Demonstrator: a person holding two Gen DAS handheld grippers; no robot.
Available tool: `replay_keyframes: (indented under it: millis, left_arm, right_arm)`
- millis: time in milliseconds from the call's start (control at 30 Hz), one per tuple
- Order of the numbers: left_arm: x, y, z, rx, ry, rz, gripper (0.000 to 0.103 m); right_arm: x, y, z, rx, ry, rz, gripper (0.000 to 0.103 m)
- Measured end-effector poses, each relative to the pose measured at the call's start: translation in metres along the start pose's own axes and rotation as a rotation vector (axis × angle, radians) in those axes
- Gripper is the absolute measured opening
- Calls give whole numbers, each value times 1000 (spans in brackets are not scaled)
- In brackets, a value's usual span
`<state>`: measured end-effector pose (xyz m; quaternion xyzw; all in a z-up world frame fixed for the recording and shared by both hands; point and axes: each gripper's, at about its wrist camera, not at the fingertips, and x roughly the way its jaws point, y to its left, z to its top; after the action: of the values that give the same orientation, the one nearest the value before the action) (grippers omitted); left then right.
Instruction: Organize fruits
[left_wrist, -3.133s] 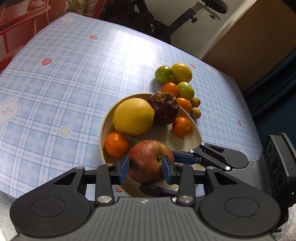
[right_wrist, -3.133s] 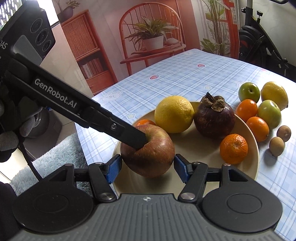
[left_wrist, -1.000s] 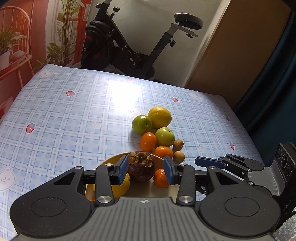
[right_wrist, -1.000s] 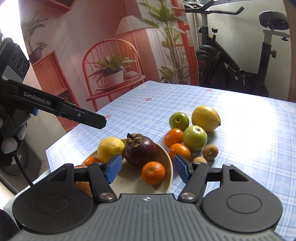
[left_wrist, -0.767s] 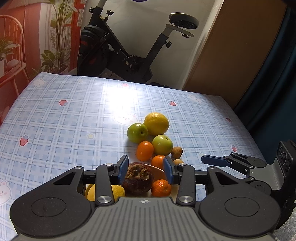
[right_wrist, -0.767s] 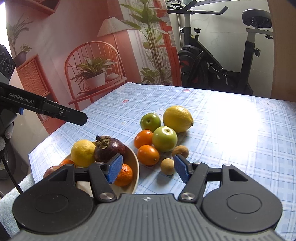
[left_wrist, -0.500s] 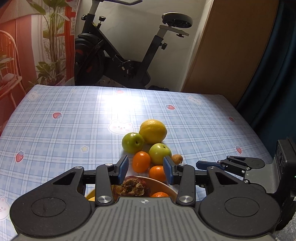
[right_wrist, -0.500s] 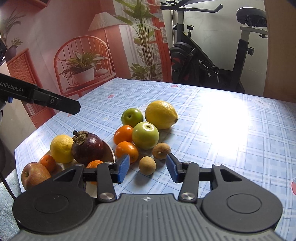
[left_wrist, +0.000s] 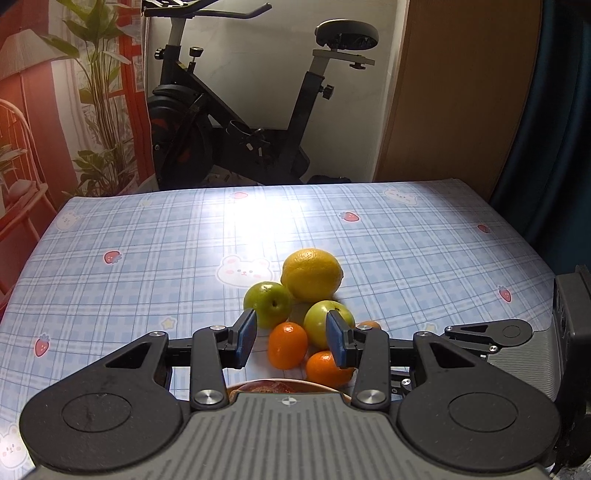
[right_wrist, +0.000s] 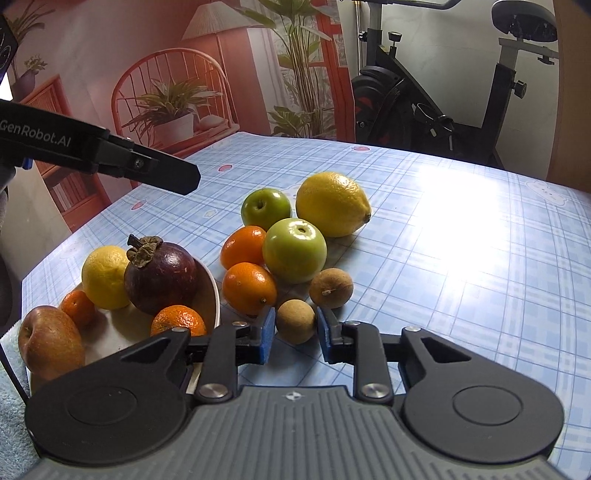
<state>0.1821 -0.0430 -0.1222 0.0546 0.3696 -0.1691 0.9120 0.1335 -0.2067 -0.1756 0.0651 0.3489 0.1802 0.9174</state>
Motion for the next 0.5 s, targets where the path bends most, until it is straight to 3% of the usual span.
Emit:
replay_keyframes:
  millis: [233, 400, 500]
  left_arm:
    - [13, -19, 4, 45, 10, -65, 31]
    - [32, -48, 2, 121, 19, -129, 27]
    - [50, -58, 2, 126, 51, -132, 23]
  right_arm:
    - [-16, -10, -6, 34, -40, 0, 27]
    - [-42, -30, -14, 73, -77, -59, 27]
    - [-55, -43, -19, 109, -99, -90, 27]
